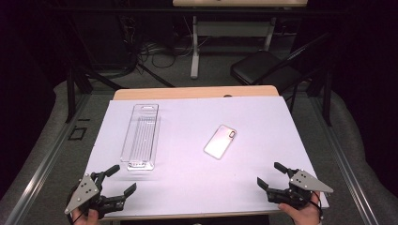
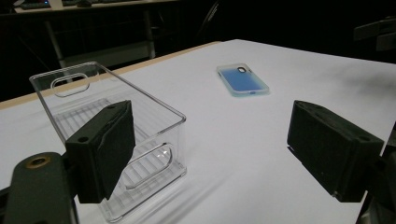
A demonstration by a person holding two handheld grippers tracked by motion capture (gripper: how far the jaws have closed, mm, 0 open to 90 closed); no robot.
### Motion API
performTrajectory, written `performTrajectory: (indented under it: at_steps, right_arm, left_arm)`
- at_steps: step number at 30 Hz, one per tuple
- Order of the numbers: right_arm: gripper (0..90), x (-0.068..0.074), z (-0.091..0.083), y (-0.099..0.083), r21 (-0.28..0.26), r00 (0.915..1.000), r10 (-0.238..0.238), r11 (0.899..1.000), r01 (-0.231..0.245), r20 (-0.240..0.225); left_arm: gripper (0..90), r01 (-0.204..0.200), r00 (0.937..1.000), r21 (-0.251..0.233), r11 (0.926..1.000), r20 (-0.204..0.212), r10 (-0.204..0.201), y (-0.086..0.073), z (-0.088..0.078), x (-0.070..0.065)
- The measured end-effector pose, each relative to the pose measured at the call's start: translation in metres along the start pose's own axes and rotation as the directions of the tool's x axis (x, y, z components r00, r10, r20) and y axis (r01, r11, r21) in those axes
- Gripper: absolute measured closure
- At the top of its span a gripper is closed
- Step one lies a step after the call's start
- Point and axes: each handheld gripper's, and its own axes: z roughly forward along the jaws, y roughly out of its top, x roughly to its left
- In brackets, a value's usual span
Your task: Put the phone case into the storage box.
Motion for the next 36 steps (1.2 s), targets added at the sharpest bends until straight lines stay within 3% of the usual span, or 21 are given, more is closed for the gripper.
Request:
performTrajectory:
  at_steps: [14, 19, 24, 27, 36]
  right_arm:
    - [21.2, 0.0, 0.007, 0.012, 0.057, 0.9998, 0.003, 0.998, -0.004, 0.018]
    - [22.6, -0.005, 0.01, 0.017, 0.055, 0.9991, 0.037, 0.998, -0.038, 0.018]
    - [22.7, -0.012, 0.014, 0.024, 0.08, 0.9966, 0.068, 0.994, -0.072, 0.047]
    - [23.5, -0.016, 0.019, 0.031, 0.118, 0.9973, 0.043, 0.992, -0.05, 0.06]
    - [24.0, -0.022, 0.034, 0.051, 0.162, 0.9976, 0.04, 0.986, -0.049, 0.057]
  left_arm:
    - [15.5, 0.015, 0.9999, 0.014, 0.9998, -0.008, -0.015, 0.001, 0.004, 0.001]
    - [15.6, 0.029, 0.9995, 0.03, 0.9991, -0.015, -0.029, 0.0, 0.009, 0.003]
    - [15.6, 0.046, 0.9989, 0.031, 0.9985, -0.008, -0.046, 0.002, 0.013, 0.004]
    - [15.7, 0.055, 0.9985, 0.034, 0.9979, 0.001, -0.055, 0.006, 0.015, 0.005]
    - [16.6, 0.084, 0.9965, 0.055, 0.9949, -0.005, -0.084, 0.023, 0.023, 0.009]
